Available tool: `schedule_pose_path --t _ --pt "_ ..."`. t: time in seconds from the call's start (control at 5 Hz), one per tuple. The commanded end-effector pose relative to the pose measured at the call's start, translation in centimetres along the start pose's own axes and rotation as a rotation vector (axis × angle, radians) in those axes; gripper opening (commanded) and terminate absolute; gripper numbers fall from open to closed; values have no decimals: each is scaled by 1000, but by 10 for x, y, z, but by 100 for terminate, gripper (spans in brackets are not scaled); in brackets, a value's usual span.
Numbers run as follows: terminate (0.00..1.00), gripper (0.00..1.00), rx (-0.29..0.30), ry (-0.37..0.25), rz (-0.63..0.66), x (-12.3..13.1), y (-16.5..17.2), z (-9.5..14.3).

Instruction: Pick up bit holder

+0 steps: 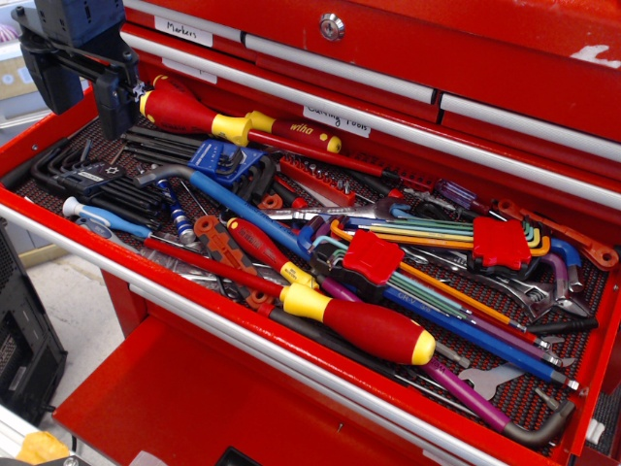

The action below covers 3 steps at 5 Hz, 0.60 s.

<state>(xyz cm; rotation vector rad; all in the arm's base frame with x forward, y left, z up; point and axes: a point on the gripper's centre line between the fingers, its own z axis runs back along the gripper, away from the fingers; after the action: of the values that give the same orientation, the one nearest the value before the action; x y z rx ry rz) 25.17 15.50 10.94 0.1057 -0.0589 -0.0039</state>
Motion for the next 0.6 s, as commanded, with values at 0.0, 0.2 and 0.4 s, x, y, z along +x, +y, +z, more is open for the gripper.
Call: schedule_pose_path --t 0.0,0.2,0.4 --pt "0 100 0 0 0 0 0 0" --pt "0 100 -38 2 187 22 -26 6" --pt "0 100 -65 1 395 42 -49 4"
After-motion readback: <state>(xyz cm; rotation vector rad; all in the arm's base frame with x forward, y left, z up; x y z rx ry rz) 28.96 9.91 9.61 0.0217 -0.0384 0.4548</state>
